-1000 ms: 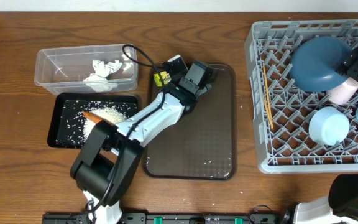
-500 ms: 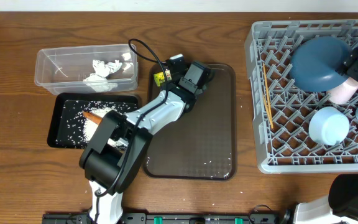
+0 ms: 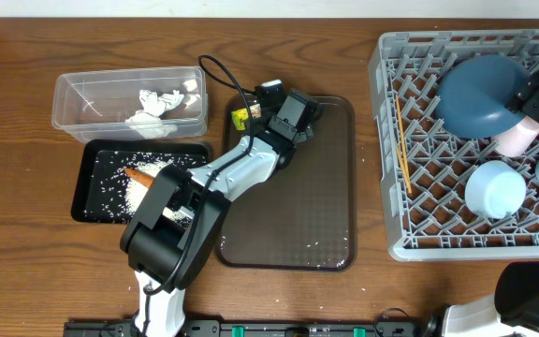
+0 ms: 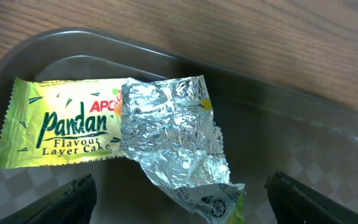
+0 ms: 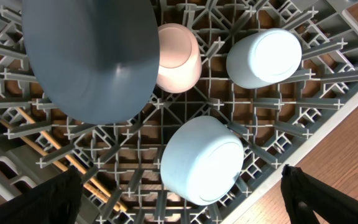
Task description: Sort waste into correct bins and load items into the dishwasher rack
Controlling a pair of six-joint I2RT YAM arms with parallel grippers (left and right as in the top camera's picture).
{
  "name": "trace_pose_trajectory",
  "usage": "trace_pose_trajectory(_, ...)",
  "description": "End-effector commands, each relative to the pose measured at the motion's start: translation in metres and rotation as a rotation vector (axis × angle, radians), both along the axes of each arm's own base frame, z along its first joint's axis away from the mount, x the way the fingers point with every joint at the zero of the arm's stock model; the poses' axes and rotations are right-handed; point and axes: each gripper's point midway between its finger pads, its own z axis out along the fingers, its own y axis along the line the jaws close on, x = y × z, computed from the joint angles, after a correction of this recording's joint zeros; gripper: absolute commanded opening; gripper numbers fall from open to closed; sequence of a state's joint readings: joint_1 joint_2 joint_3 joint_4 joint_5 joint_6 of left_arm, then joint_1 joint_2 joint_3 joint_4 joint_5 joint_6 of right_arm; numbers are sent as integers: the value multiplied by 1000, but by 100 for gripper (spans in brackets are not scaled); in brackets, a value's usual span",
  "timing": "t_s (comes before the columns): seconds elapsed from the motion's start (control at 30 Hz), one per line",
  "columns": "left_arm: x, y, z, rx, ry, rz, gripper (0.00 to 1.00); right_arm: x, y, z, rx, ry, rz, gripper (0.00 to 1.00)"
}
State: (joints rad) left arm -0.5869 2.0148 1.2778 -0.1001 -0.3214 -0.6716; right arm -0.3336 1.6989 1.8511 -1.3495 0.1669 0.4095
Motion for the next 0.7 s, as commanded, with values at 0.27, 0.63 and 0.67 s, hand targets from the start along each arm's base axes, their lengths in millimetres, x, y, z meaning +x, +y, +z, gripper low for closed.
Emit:
trace_pose_trajectory(0.27, -1, 3, -6, 39, 11, -32, 89, -1, -3, -4, 4, 11, -11, 99)
trace_pose_trajectory(0.63, -4, -7, -20, 52, 46, -125, 88, -1, -3, -4, 5, 11, -11, 99)
trace_pose_trajectory(0.67, -4, -7, -21, 53, 47, -125, 84, -1, -3, -4, 5, 11, -11, 99)
